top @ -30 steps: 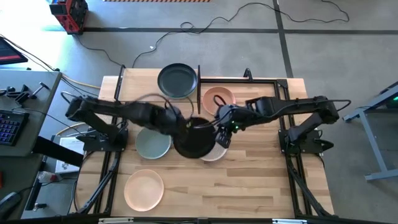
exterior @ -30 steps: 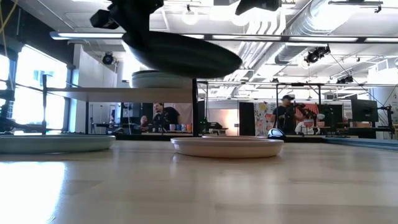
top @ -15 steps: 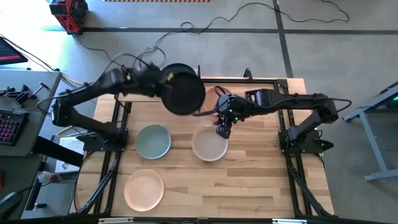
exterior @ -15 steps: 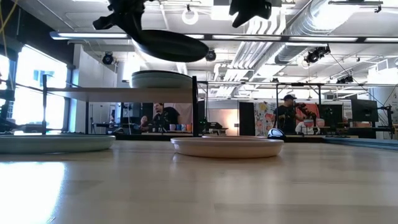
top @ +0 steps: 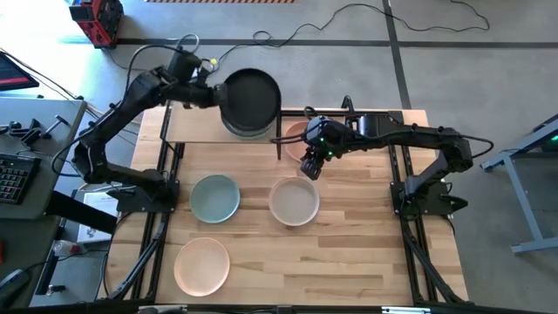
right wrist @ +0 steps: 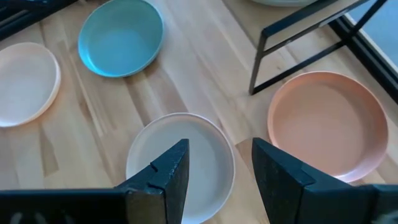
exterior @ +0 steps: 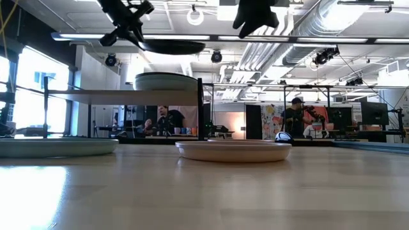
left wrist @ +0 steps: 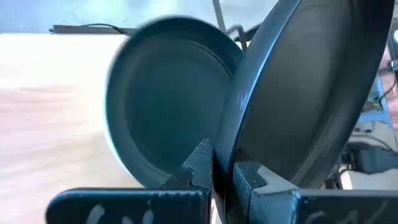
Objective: Place and stack plates onto a shelf
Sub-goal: Stack the black plate on top of the dark blue plate on the shelf
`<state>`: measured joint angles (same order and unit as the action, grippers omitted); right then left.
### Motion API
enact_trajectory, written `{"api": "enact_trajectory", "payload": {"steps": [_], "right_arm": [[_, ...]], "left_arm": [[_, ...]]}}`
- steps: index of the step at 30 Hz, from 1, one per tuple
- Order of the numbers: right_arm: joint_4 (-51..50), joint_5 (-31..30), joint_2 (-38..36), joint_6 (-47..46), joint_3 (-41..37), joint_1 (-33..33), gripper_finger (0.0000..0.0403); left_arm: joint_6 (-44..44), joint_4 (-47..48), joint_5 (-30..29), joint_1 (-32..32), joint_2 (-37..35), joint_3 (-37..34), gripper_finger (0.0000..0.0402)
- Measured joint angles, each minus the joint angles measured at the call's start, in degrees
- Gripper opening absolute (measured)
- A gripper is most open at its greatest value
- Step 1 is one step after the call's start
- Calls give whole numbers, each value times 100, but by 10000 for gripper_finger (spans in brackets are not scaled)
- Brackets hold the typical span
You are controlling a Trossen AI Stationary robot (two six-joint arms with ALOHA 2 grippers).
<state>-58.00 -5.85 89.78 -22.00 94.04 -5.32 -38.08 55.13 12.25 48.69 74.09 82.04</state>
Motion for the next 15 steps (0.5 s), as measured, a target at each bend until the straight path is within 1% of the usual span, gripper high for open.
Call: {"api": "enact_trajectory", "payload": {"steps": [5,11,15], "right_arm": [[0,-18,0,-4,0,-119,154],[2,-330,2,-151,-2,-156,154],[2,-339,2,-151,-2,-153,154]], "left_arm": [[262,59,186,405,164,0,8],[461,62,300,461,445,0,8],[533,68,420,461,624,0,8]]}}
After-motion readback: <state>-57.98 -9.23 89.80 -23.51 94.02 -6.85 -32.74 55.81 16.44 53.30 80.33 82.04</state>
